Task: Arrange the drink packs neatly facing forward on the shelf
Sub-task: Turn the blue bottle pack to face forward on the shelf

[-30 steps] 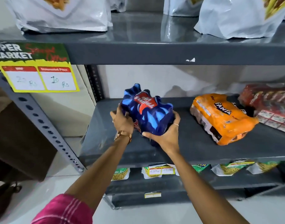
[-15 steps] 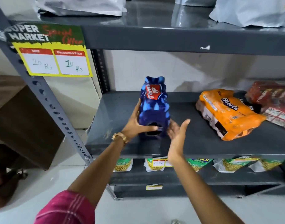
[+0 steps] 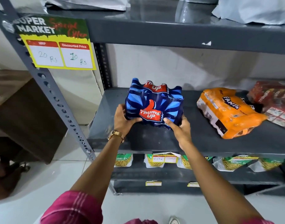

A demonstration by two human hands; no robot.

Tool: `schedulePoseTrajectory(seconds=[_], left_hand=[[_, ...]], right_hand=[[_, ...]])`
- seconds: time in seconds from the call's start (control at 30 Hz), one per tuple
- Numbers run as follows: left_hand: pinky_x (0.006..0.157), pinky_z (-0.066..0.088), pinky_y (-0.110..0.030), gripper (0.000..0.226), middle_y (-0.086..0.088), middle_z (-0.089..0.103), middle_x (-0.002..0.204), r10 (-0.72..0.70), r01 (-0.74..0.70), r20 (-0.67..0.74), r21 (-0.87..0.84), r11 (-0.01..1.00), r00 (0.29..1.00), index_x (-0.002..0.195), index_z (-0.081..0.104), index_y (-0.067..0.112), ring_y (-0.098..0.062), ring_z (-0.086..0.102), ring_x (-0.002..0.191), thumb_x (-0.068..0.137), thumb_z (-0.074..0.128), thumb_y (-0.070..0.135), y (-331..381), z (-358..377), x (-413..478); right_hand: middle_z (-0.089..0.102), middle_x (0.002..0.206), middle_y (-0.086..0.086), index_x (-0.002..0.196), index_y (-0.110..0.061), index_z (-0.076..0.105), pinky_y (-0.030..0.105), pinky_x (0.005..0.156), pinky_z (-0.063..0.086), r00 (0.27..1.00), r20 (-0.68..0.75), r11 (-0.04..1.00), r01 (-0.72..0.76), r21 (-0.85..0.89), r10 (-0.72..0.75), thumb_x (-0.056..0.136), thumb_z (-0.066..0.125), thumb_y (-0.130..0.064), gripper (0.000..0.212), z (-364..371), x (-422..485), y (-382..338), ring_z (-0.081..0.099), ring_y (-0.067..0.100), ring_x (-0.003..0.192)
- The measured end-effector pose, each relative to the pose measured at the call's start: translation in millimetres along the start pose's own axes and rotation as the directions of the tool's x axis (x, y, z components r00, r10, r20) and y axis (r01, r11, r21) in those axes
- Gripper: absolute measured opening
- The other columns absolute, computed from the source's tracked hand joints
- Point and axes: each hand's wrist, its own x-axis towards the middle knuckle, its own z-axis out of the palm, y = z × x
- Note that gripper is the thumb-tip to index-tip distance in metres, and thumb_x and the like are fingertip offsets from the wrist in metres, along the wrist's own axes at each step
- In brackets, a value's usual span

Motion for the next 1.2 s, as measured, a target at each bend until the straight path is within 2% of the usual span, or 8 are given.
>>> schedulePoseTrajectory(seconds=[0.13, 0.3, 0.43, 0.57, 0.73, 0.97, 1.1, 1.2], left_hand=[[0.092, 0.050, -0.030, 0.071, -0.009, 0.047, 0.123, 0.005, -0.005, -0.034, 0.017, 1.000, 0.999, 0.118, 0.043, 0.012, -0.021, 0.053, 0.111, 0.062, 0.086, 0.021, 2.2, -1.3, -10.4], [0.072, 0.048, -0.004, 0.064, -0.007, 0.059, 0.121, 0.065, -0.064, -0.013, 0.020, 0.998, 0.998, 0.118, 0.036, 0.005, -0.017, 0.058, 0.108, 0.072, 0.079, 0.012, -0.2, -11.9, -42.2], [0.086, 0.050, -0.019, 0.061, -0.014, 0.057, 0.125, 0.074, -0.074, -0.013, -0.013, 0.997, 0.997, 0.117, 0.032, 0.017, -0.025, 0.057, 0.114, 0.075, 0.076, 0.011, -9.4, -26.8, -70.0], [0.074, 0.050, -0.005, 0.057, -0.017, 0.059, 0.123, 0.100, -0.101, -0.028, -0.024, 0.995, 0.995, 0.113, 0.029, 0.016, -0.027, 0.061, 0.109, 0.078, 0.072, 0.007, -12.4, -33.8, -90.6], [0.071, 0.050, -0.004, 0.055, -0.018, 0.059, 0.122, 0.102, -0.103, -0.036, -0.026, 0.994, 0.994, 0.118, 0.031, 0.005, -0.026, 0.061, 0.107, 0.079, 0.070, 0.003, -8.1, -34.2, -94.0], [0.076, 0.052, -0.007, 0.056, -0.006, 0.056, 0.122, 0.086, -0.086, -0.029, 0.018, 0.996, 0.996, 0.123, 0.028, 0.004, -0.023, 0.059, 0.110, 0.083, 0.067, 0.006, -8.6, -31.8, -94.1], [0.091, 0.056, -0.037, 0.058, -0.006, 0.056, 0.122, 0.068, -0.067, -0.069, 0.018, 0.998, 0.995, 0.125, 0.030, 0.005, -0.020, 0.059, 0.111, 0.082, 0.068, 0.012, -7.3, -28.0, -99.3], [0.105, 0.045, -0.035, 0.073, -0.013, 0.047, 0.134, 0.085, -0.083, -0.193, 0.020, 0.996, 0.978, 0.137, 0.027, 0.006, -0.019, 0.049, 0.125, 0.078, 0.067, 0.024, -3.2, -14.3, -114.7]], right_hand=[[0.072, 0.112, 0.008, 0.120, -0.009, 0.061, 0.028, 0.087, 0.058, 0.998, -0.048, 0.999, 0.032, 0.035, -0.030, 0.078, 0.078, -0.022, 0.046, 2.8, -6.8, -0.7, 0.069, 0.015, 0.099], [0.070, 0.105, -0.007, 0.120, -0.012, 0.058, 0.013, 0.081, 0.054, 0.997, 0.003, 0.997, 0.076, 0.023, -0.076, 0.082, 0.074, -0.023, 0.042, -1.2, -34.0, 4.7, 0.067, -0.007, 0.091], [0.070, 0.108, -0.008, 0.117, -0.020, 0.059, 0.021, 0.088, 0.055, 0.996, 0.029, 0.996, 0.080, 0.043, -0.081, 0.081, 0.074, -0.028, 0.039, -2.1, -58.2, 10.0, 0.068, -0.003, 0.097], [0.069, 0.117, -0.001, 0.112, -0.035, 0.057, 0.029, 0.092, 0.054, 0.994, 0.077, 0.995, 0.078, 0.061, -0.082, 0.080, 0.075, -0.030, 0.037, -2.7, -70.0, 12.1, 0.067, 0.010, 0.107], [0.068, 0.121, 0.003, 0.115, -0.031, 0.056, 0.034, 0.096, 0.054, 0.992, 0.091, 0.995, 0.080, 0.060, -0.085, 0.081, 0.075, -0.030, 0.039, -3.7, -71.8, 9.3, 0.066, 0.016, 0.111], [0.068, 0.117, 0.004, 0.121, -0.015, 0.056, 0.018, 0.088, 0.054, 0.989, 0.096, 0.993, 0.112, 0.029, -0.114, 0.082, 0.074, -0.026, 0.045, -3.3, -70.8, 7.3, 0.066, 0.014, 0.107], [0.066, 0.114, -0.001, 0.122, -0.015, 0.055, 0.020, 0.091, 0.054, 0.989, 0.109, 0.995, 0.099, 0.003, -0.099, 0.083, 0.073, -0.026, 0.045, -3.6, -71.1, 6.8, 0.065, 0.013, 0.106], [0.063, 0.127, 0.002, 0.133, -0.015, 0.049, 0.025, 0.096, 0.052, 0.980, 0.199, 0.998, 0.016, 0.058, -0.027, 0.085, 0.071, -0.025, 0.054, -11.4, -69.6, 6.2, 0.062, 0.016, 0.118]])
